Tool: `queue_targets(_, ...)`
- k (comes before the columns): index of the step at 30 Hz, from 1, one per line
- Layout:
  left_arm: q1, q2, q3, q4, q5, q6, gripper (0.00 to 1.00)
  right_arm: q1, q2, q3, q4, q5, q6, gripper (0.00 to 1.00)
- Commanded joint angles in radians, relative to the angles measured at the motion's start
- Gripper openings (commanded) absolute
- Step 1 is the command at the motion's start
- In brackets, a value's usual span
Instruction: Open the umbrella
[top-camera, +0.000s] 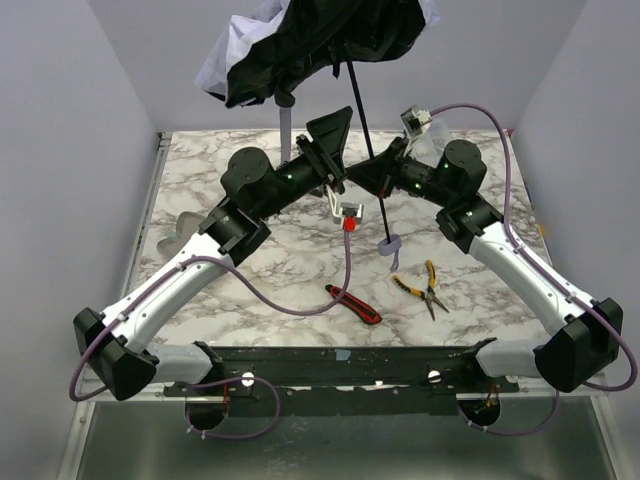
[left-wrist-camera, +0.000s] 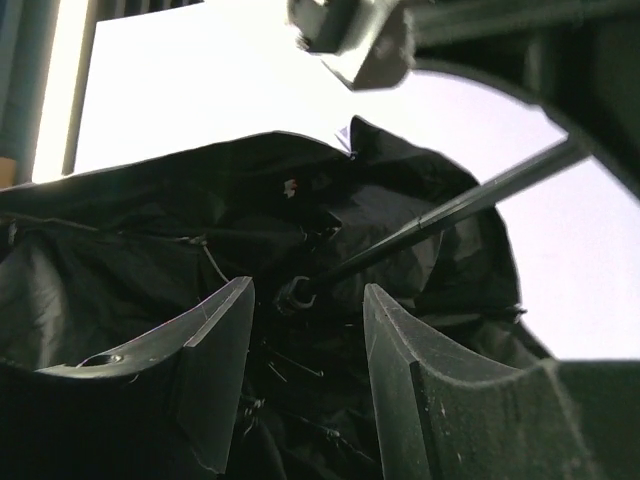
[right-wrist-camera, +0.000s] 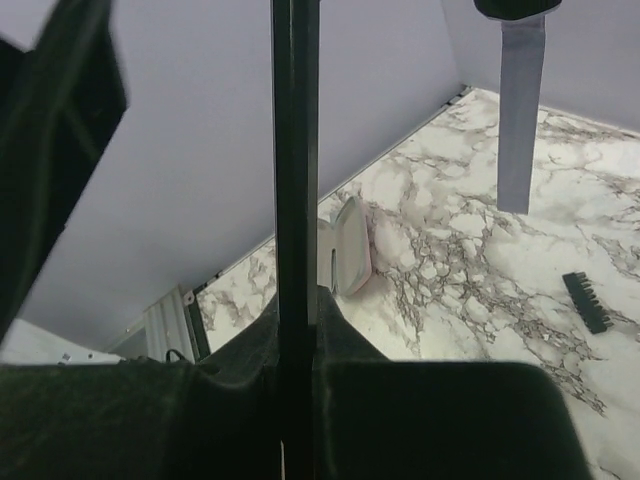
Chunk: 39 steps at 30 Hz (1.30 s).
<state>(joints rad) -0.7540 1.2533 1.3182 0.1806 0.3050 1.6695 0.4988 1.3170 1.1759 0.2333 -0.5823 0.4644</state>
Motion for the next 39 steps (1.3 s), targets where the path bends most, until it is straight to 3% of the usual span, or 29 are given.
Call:
queue_targets(1, 0.032, 0.058, 0.042, 0.075, -0.026, 0.223, 0.50, 0.016, -0.067, -0.002, 0.007, -0.088, -0.091, 0.00)
queue_targets(11, 0.087, 0.118, 0.059, 0.124, -0.052, 0.315, 0.45, 0.038, -0.091, -0.035, -0.055, -0.145, -0.153, 0.00)
queue_targets(19, 0.154, 0.132, 0.095, 0.100, -0.103, 0.305, 0.34, 0.039, -0.123, -0.065, -0.071, -0.134, -0.173, 0.00)
queue_targets(25, 0.192, 0.136, 0.094, 0.096, -0.148, 0.287, 0.11, 0.038, -0.141, -0.084, -0.081, -0.134, -0.174, 0.00)
queue_targets(27, 0.194, 0.130, 0.075, 0.114, -0.139, 0.283, 0.12, 0.038, -0.135, -0.086, -0.079, -0.125, -0.166, 0.00)
queue_targets(31, 0.167, 0.070, -0.022, 0.082, -0.044, 0.315, 0.28, 0.040, -0.116, -0.084, -0.032, -0.113, -0.121, 0.00)
queue_targets(35, 0.121, 0.021, -0.058, -0.078, 0.008, 0.287, 0.32, 0.040, -0.101, -0.073, 0.000, -0.121, -0.095, 0.00)
queue_targets(39, 0.104, 0.020, -0.079, -0.090, 0.003, 0.287, 0.32, 0.039, -0.113, -0.079, -0.006, -0.133, -0.106, 0.00)
